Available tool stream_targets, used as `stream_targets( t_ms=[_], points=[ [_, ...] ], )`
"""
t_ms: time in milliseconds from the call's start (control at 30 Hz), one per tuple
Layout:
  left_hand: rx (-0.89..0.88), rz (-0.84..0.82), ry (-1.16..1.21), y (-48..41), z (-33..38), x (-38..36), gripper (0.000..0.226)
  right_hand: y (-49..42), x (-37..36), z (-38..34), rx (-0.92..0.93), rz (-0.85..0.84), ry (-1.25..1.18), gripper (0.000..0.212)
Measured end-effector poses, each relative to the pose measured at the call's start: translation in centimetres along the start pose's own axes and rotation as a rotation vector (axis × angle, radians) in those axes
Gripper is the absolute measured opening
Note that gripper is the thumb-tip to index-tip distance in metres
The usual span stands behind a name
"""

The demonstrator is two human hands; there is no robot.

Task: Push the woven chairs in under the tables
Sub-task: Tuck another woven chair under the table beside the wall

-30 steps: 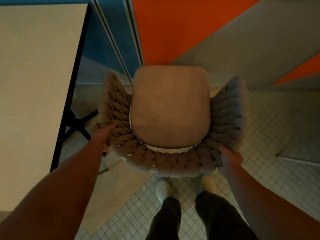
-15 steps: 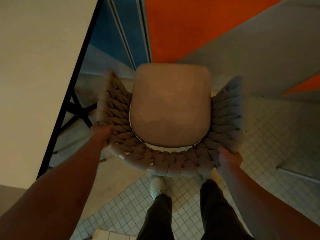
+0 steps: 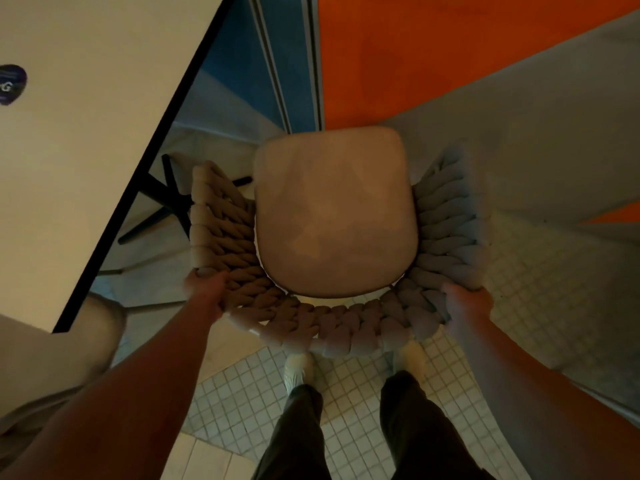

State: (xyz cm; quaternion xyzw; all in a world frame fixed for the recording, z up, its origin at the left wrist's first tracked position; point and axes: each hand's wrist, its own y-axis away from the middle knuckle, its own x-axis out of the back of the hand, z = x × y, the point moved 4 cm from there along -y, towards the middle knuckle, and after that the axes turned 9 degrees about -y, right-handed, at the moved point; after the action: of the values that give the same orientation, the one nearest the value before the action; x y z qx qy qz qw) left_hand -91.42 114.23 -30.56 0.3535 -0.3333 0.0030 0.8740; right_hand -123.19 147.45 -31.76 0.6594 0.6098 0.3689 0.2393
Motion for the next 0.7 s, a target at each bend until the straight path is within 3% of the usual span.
stream_targets(
  t_ms=[133,267,433,700],
  points=[
    [0.043,0.038,0.077,1.7,-1.9,-0.3,0.038,-2.2,-0.2,-1.7,0.05,-0.057,0.068,0.044],
    [0.072,0.051,0.167,3.3,-3.4,-1.1,0.04,-4.9,-0.6,-3.1,0.113,-0.07,0.175,0.031],
    [0.098,0.074,0.238,4.8,-5.0,-1.8,0.027,-3.7,-1.5,-5.9,0.105,-0.114,0.198,0.036],
    [0.117,0.131,0.177,6.2,-6.3,-2.2,0.029,-6.4,-2.6,-7.3,0.179,-0.211,0.246,0.031]
  ],
)
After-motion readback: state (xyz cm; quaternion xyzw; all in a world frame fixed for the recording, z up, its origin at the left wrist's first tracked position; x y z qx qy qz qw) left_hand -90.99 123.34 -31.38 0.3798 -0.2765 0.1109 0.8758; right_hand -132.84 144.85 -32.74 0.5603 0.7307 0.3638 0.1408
